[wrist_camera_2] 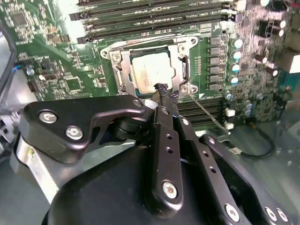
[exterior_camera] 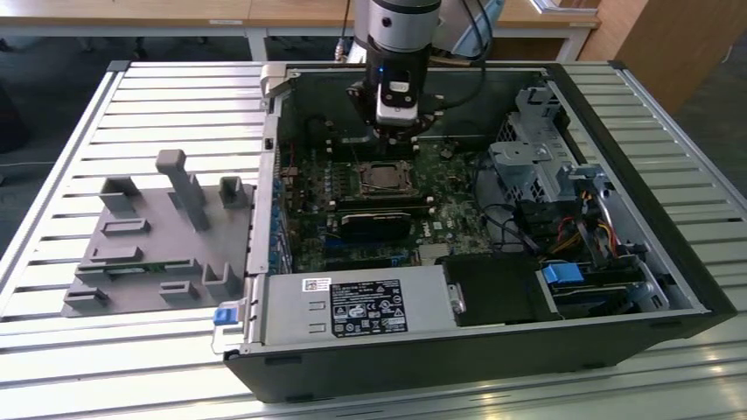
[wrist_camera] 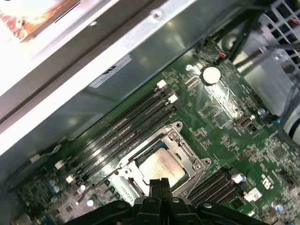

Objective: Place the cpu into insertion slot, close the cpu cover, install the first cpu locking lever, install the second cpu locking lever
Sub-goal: 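Install the first cpu locking lever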

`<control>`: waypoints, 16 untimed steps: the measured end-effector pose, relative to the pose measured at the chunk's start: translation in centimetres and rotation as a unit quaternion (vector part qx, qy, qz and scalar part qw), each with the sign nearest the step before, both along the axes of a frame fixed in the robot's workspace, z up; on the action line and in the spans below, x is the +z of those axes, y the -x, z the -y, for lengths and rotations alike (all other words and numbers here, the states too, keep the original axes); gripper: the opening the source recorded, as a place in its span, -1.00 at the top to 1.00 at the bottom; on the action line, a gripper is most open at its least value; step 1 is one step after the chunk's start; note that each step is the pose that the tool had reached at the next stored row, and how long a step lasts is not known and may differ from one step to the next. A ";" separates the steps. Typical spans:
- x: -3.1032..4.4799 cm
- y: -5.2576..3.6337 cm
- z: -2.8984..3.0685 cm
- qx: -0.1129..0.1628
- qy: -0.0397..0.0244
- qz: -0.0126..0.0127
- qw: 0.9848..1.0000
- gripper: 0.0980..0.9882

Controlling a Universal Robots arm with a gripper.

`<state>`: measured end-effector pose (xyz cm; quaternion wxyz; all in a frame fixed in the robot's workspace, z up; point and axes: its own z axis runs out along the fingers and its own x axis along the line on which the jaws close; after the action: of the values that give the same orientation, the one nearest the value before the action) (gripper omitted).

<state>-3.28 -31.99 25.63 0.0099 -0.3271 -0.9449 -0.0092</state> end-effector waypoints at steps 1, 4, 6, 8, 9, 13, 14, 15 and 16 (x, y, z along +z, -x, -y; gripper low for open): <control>0.00 0.00 0.00 0.008 0.000 0.000 1.000 0.98; -0.01 0.00 0.00 0.032 0.000 0.000 0.999 0.98; -0.02 0.00 0.00 0.050 0.000 0.000 0.999 0.98; -0.02 0.00 0.00 0.068 0.000 0.000 0.998 0.98; -0.03 0.00 0.00 0.077 0.000 0.000 0.997 0.98; -0.04 0.00 0.00 0.113 0.000 0.000 0.994 0.98; -0.04 0.00 0.00 0.122 0.000 0.000 0.992 0.98; -0.05 0.00 0.00 0.131 0.000 0.000 0.991 0.98; -0.05 0.00 0.00 0.140 0.000 0.000 0.990 0.98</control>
<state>-3.28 -31.99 25.58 0.0111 -0.1914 -0.9814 -0.0076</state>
